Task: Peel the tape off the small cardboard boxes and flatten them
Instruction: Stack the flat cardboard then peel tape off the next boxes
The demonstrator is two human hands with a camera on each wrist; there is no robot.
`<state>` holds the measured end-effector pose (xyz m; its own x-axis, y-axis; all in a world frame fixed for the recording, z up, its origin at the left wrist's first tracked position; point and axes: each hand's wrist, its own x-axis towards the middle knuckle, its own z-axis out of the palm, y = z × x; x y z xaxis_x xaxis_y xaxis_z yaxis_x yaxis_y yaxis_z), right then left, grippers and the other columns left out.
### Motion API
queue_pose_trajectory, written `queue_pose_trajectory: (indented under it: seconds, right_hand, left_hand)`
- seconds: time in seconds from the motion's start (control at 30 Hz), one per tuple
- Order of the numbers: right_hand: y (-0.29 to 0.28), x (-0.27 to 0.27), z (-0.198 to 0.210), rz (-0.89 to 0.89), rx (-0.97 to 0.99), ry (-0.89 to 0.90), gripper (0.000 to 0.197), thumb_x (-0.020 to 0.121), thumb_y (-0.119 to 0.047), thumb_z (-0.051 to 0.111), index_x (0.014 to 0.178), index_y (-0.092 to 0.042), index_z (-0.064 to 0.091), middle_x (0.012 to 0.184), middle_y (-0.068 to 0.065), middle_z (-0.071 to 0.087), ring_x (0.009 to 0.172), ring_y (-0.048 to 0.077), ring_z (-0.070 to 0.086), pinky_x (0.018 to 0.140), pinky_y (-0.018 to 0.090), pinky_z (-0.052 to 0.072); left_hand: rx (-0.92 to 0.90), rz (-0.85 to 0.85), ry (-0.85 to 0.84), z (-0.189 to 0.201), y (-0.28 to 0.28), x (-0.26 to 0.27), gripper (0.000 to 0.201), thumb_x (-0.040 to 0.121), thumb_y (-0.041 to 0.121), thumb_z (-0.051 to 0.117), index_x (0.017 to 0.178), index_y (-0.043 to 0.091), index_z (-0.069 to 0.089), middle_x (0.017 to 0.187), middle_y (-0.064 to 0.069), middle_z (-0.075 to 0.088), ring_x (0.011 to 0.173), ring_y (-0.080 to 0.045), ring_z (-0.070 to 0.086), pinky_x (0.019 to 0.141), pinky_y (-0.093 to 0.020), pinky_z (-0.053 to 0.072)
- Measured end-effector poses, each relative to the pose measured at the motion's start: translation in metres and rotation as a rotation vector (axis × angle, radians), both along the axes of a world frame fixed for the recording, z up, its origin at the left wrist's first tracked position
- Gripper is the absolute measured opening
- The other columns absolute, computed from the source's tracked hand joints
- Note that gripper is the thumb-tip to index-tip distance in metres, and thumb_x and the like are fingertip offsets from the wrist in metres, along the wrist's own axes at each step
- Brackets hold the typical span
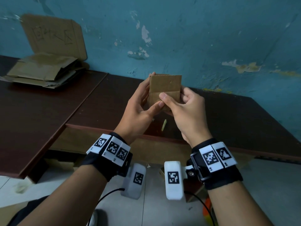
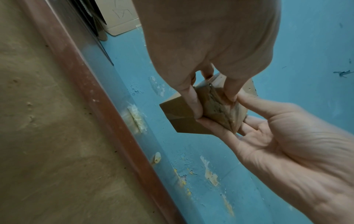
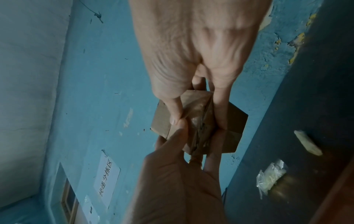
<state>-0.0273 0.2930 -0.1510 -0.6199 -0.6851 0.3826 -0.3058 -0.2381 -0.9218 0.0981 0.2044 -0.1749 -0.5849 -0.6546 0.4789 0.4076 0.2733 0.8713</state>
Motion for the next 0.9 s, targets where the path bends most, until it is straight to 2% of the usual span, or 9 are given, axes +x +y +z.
queue_pose_trajectory:
  seconds: [0.07, 0.13, 0.23, 0.37, 0.47, 0.53, 0.67, 0.77, 0.9]
  right_hand:
    - [-0.0005, -0.0012, 0.001, -0.002, 0.004, 0.012, 0.025, 0.092, -0.016, 0.087, 0.112, -0.027, 0.079, 0.109, -0.003, 0.086, 0.106, 0.017, 0.082, 0.097, 0.052, 0.066]
    - [-0.0009, -0.0019, 0.0006, -0.002, 0.012, 0.023, 0.028, 0.091, -0.016, 0.085, 0.117, -0.023, 0.079, 0.11, -0.003, 0.086, 0.106, 0.018, 0.082, 0.098, 0.053, 0.066]
    - [-0.0008, -0.0033, -0.0017, 0.004, 0.015, 0.02, 0.031, 0.092, -0.012, 0.083, 0.122, -0.018, 0.078, 0.11, -0.001, 0.086, 0.106, 0.02, 0.082, 0.097, 0.054, 0.066]
    - [-0.0013, -0.002, -0.0016, 0.031, 0.015, 0.014, 0.035, 0.093, -0.01, 0.082, 0.126, -0.018, 0.077, 0.113, -0.001, 0.085, 0.109, 0.019, 0.082, 0.099, 0.053, 0.065]
    - [-0.0016, -0.0008, 0.0, 0.04, 0.015, 0.023, 0.039, 0.089, -0.013, 0.079, 0.127, -0.021, 0.076, 0.114, -0.001, 0.085, 0.11, 0.018, 0.082, 0.1, 0.052, 0.065]
    - [-0.0011, -0.0003, 0.001, 0.049, 0.018, 0.017, 0.043, 0.09, -0.008, 0.077, 0.131, -0.02, 0.075, 0.116, -0.001, 0.085, 0.11, 0.018, 0.081, 0.1, 0.053, 0.065]
    - [0.002, 0.0018, 0.0029, 0.062, 0.039, -0.018, 0.045, 0.085, -0.01, 0.069, 0.128, -0.021, 0.077, 0.112, 0.0, 0.085, 0.11, 0.02, 0.081, 0.1, 0.054, 0.065]
    - [0.0027, 0.0045, 0.0039, 0.064, 0.028, -0.04, 0.037, 0.088, -0.016, 0.072, 0.124, -0.021, 0.079, 0.11, 0.0, 0.085, 0.111, 0.021, 0.081, 0.1, 0.056, 0.064]
    - [0.0011, 0.0043, 0.0019, 0.029, 0.001, -0.015, 0.024, 0.093, -0.022, 0.084, 0.116, -0.025, 0.08, 0.109, -0.001, 0.086, 0.107, 0.018, 0.082, 0.1, 0.053, 0.065]
  left_hand:
    - [0.025, -0.003, -0.021, -0.0009, -0.0016, 0.0011, 0.082, 0.097, -0.007, 0.072, 0.167, 0.014, 0.034, 0.156, -0.006, 0.058, 0.145, -0.022, 0.058, 0.117, -0.048, 0.052]
    - [0.062, -0.028, -0.017, -0.0001, -0.0006, 0.0023, 0.079, 0.097, -0.011, 0.069, 0.164, 0.018, 0.038, 0.15, -0.002, 0.064, 0.138, -0.021, 0.063, 0.108, -0.041, 0.057]
    - [0.127, -0.056, 0.006, 0.0033, 0.0035, 0.0031, 0.063, 0.104, -0.003, 0.06, 0.16, 0.021, 0.044, 0.143, 0.0, 0.068, 0.131, -0.022, 0.068, 0.094, -0.037, 0.061]
    - [0.122, -0.004, 0.022, 0.0032, 0.005, 0.0002, 0.048, 0.113, 0.006, 0.05, 0.16, 0.017, 0.041, 0.146, -0.004, 0.066, 0.131, -0.024, 0.069, 0.09, -0.036, 0.064]
    - [0.093, 0.037, 0.043, 0.001, 0.0031, -0.0019, 0.047, 0.114, 0.007, 0.05, 0.16, 0.012, 0.04, 0.147, -0.01, 0.064, 0.133, -0.028, 0.068, 0.096, -0.041, 0.064]
    - [0.066, 0.053, 0.04, 0.0001, 0.0017, -0.0015, 0.051, 0.112, 0.006, 0.054, 0.16, 0.011, 0.039, 0.148, -0.011, 0.063, 0.134, -0.029, 0.067, 0.1, -0.048, 0.063]
    - [0.045, 0.051, 0.04, -0.0018, -0.0015, -0.0005, 0.061, 0.107, 0.008, 0.063, 0.162, 0.013, 0.038, 0.152, -0.011, 0.061, 0.139, -0.031, 0.063, 0.111, -0.064, 0.053]
    - [0.038, 0.031, 0.039, -0.0017, -0.0021, 0.0, 0.067, 0.103, 0.005, 0.065, 0.163, 0.015, 0.037, 0.154, -0.012, 0.059, 0.141, -0.032, 0.061, 0.114, -0.065, 0.05]
    - [0.039, 0.004, 0.041, -0.0015, 0.0005, -0.0015, 0.073, 0.102, 0.0, 0.067, 0.165, 0.008, 0.032, 0.157, -0.015, 0.056, 0.147, -0.034, 0.056, 0.119, -0.064, 0.046]
